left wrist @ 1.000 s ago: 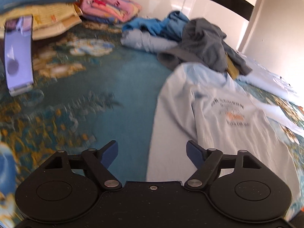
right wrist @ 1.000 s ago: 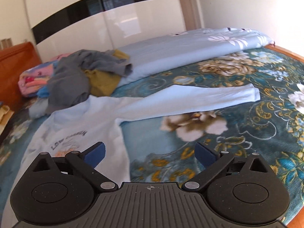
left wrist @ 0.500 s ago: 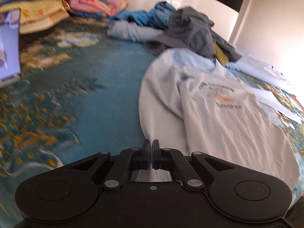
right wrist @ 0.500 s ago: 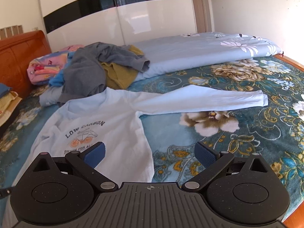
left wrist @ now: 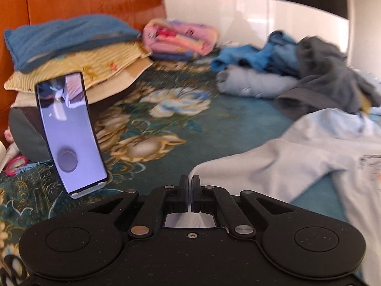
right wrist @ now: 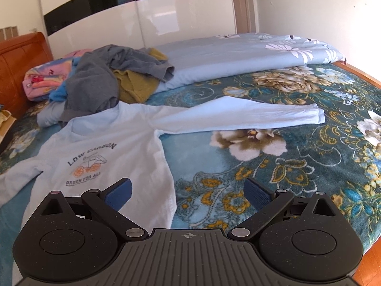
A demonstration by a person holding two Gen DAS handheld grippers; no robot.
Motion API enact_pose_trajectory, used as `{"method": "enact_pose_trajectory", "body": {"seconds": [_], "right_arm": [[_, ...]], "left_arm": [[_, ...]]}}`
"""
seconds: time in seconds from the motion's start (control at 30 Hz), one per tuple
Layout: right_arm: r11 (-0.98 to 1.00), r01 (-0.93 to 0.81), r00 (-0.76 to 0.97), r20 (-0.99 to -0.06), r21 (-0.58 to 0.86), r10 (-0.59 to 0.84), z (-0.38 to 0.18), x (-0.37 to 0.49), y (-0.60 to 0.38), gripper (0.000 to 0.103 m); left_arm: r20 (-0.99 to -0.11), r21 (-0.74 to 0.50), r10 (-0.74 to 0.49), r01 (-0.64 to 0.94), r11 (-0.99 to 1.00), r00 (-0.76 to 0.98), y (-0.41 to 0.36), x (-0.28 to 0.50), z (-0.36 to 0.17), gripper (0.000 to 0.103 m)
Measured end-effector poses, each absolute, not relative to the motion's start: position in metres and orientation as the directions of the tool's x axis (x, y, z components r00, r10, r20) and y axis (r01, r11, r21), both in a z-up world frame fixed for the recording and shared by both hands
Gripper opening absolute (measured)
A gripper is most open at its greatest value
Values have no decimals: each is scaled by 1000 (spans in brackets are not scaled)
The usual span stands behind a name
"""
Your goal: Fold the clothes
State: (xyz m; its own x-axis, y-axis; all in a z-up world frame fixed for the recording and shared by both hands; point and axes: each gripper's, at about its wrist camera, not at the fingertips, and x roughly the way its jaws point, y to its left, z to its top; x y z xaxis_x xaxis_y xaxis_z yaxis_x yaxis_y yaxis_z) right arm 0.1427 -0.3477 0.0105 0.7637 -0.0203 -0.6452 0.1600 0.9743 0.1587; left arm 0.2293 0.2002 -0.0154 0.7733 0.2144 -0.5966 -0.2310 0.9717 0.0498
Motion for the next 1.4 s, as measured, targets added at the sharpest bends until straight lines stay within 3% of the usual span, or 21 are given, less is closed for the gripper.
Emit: {"method": "enact_pose_trajectory", "body": {"seconds": [0.17, 0.2, 0.27, 0.37, 0.47, 0.57, 0.63, 0.7, 0.73, 0.8, 0.83, 1.03, 1.2, 1.3, 1.4], "right_arm": [[966, 185, 752, -658, 181, -21, 2, 141, -353, 101], [964, 190, 751, -660, 186, -20, 0, 140, -355, 101], [961, 197, 744, -668, 194, -18, -4, 137, -356, 101], [958, 188, 727, -687, 216, 12, -12, 129, -357, 99], [957, 139, 693, -716, 255, 90, -23, 124, -350, 94], [959, 104, 666, -734, 264, 130, -33, 119, -335, 93], [962, 102, 642, -755, 253, 131, -39, 121, -325, 83], [961, 107, 620, -773, 256, 137, -44, 125, -320, 43], [960, 112, 611, -780, 255, 136, -45, 127, -318, 37], [952, 115, 611, -776, 283, 157, -43, 131, -316, 9], [945, 126, 613, -772, 302, 165, -41, 132, -316, 6], [959, -31, 642, -729, 283, 236, -21, 140, -263, 4], [962, -186, 587, -763, 199, 272, -31, 142, -203, 6], [945, -224, 580, -747, 237, 325, -26, 132, -204, 21], [953, -226, 636, -710, 202, 301, -10, 116, -220, 23]], "left_arm": [[-614, -34, 142, -206, 978, 776, 202, 224, -13, 7], [-607, -32, 131, -188, 982, 784, 198, 216, -10, 13], [-584, -32, 107, -155, 987, 804, 186, 197, -3, 37], [-560, -113, -17, -55, 992, 828, 168, 162, 4, 46], [-570, -220, -159, 36, 975, 806, 147, 138, -2, 51], [-587, -249, -230, 98, 964, 776, 125, 127, -10, 52], [-608, -235, -230, 104, 966, 760, 114, 125, -13, 52], [-601, -240, -235, 108, 965, 764, 112, 123, -9, 52], [-591, -240, -235, 109, 965, 771, 112, 121, -6, 52], [-577, -233, -229, 111, 966, 784, 112, 118, 0, 52], [-574, -230, -226, 110, 967, 787, 112, 117, 2, 52], [-576, -228, -215, 98, 969, 789, 116, 113, 4, 52], [-577, -231, -210, 89, 969, 789, 118, 109, 6, 52], [-583, -232, -209, 86, 969, 785, 120, 109, 3, 53], [-588, -239, -214, 85, 967, 780, 119, 110, 0, 53]]}}
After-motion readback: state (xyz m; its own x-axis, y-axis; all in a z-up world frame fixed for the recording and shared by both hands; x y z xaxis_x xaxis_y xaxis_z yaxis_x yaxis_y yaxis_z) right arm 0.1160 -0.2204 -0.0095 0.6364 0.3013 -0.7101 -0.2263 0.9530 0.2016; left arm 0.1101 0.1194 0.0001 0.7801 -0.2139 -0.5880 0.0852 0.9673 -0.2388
